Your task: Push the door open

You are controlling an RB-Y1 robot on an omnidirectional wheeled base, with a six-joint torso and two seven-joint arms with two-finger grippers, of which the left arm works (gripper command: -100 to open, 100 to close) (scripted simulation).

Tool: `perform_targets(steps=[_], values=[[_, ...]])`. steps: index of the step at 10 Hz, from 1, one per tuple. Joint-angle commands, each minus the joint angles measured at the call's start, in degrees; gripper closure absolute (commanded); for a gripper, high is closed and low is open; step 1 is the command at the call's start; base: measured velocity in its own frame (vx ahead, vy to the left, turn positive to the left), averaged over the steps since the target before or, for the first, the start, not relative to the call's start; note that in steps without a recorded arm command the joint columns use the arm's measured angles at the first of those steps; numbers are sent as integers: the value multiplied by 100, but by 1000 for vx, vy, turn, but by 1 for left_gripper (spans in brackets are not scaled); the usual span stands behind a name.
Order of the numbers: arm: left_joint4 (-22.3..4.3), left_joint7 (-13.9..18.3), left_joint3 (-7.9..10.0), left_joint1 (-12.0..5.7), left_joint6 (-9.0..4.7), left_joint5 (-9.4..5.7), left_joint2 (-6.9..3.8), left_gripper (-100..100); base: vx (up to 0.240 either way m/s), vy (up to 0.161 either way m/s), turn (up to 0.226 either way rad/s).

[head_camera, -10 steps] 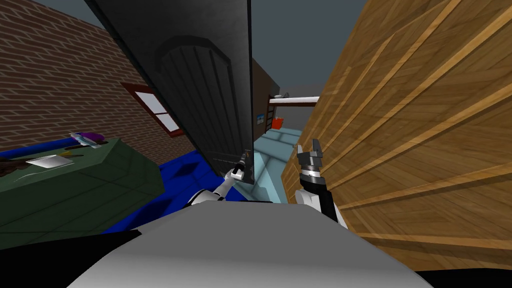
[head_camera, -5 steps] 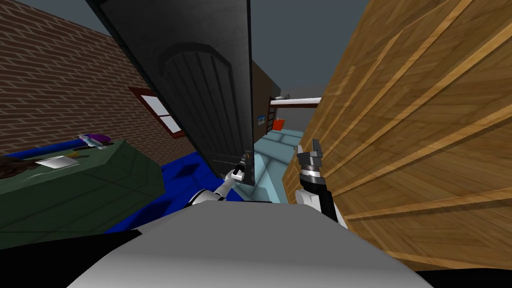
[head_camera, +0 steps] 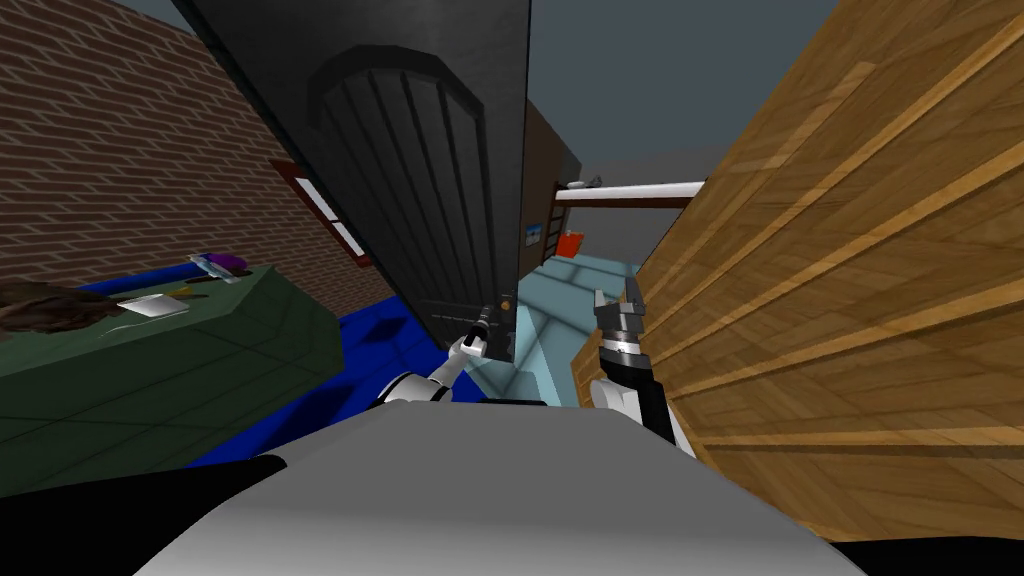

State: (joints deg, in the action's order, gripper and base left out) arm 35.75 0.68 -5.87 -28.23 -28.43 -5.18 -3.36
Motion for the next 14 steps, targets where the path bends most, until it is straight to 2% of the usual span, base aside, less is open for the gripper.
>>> perform_targets(steps=[1,3,5,7,8,9,14], values=[[34,3,-1,9,42,-7,2,-100,-243,-31,-1],[49,4,7,-1,72,-20,27,-100,-214,-58,36],[66,5,16,-14,108,-36,96,-100,-229,-76,52],[82,7,25,-26,142,-51,212,-100,-231,-67,31],[119,-2,25,-14,161,-47,178,-100,-113,-35,7],[115,-9,42,-7,154,-51,111,-100,110,-33,-37],[92,-31,88,-1,111,-62,39,-100,197,-38,-21]])
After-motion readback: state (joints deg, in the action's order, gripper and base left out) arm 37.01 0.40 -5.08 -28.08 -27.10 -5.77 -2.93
